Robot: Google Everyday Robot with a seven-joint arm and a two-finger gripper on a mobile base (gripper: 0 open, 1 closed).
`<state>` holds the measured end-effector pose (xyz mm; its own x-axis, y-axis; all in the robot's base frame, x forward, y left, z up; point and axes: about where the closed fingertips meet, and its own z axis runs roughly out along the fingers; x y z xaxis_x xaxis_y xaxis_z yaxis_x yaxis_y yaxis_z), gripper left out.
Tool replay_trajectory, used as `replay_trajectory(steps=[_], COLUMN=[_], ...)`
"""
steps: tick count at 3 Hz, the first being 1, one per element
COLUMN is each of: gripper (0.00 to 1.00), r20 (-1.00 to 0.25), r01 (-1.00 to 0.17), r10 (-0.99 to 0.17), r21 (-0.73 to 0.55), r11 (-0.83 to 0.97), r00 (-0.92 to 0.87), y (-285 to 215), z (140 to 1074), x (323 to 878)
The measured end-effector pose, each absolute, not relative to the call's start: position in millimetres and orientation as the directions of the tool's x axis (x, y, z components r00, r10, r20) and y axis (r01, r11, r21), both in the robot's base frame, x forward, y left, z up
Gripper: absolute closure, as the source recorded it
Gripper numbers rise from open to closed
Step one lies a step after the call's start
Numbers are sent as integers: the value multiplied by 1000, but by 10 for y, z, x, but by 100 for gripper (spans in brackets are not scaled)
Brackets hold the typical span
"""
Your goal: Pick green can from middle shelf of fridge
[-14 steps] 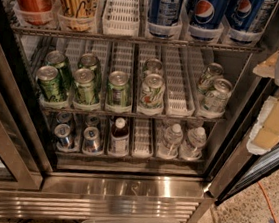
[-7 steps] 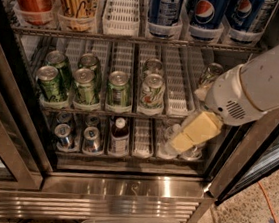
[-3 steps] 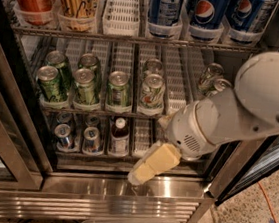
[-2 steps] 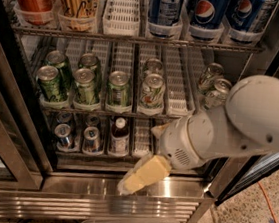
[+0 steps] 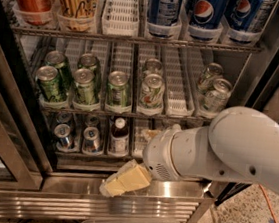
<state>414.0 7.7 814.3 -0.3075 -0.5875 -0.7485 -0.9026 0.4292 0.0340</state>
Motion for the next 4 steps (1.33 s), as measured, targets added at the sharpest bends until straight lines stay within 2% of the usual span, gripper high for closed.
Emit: replay_trajectory(steps=[3,4], gripper=[0,0], r20=[-803,-804], r01=[-796,-796], r10=[-498,-498], r21=[-52,-52], r11=[604,604], r00=[-326,-326], y=[242,242], z=[7995,7995], x=[4657,4657])
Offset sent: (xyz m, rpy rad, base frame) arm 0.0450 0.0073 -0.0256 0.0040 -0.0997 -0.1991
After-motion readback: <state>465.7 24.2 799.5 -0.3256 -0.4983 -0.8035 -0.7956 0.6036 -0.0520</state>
